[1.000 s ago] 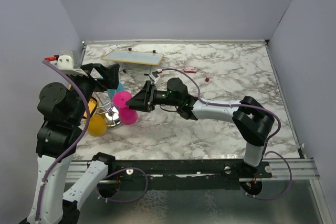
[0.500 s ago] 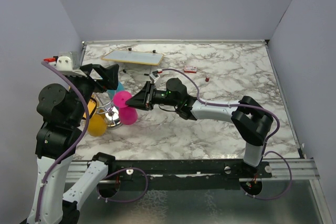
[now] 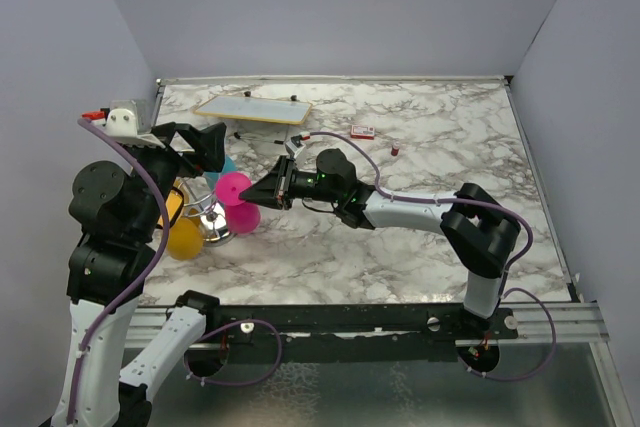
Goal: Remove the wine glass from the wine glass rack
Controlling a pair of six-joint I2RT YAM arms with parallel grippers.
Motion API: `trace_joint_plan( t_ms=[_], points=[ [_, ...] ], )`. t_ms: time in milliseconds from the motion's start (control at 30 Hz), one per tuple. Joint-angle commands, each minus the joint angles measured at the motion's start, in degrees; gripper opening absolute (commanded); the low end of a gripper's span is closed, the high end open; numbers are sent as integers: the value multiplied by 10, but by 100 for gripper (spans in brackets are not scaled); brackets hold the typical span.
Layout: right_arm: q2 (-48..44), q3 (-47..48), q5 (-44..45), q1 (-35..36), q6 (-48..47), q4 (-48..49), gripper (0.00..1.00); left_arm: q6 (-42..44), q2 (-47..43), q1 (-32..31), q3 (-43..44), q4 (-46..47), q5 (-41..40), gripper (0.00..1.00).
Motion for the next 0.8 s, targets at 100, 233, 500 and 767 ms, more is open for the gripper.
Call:
trace_joint_plan(
  t_ms=[100, 233, 500, 767],
  points=[
    [-33, 7, 7, 10, 13, -10, 6, -5, -4, -2, -7, -5, -13, 97],
    [-52, 2, 8, 11, 13, -22, 4, -8, -2, -2, -9, -4, -14, 97],
    [-89, -40, 3, 11, 17, -36, 1, -16, 1, -2, -10, -3, -13, 96],
    [-132, -102, -27, 11, -29, -51, 1, -17, 4, -2, -10, -4, -10, 96]
  ],
)
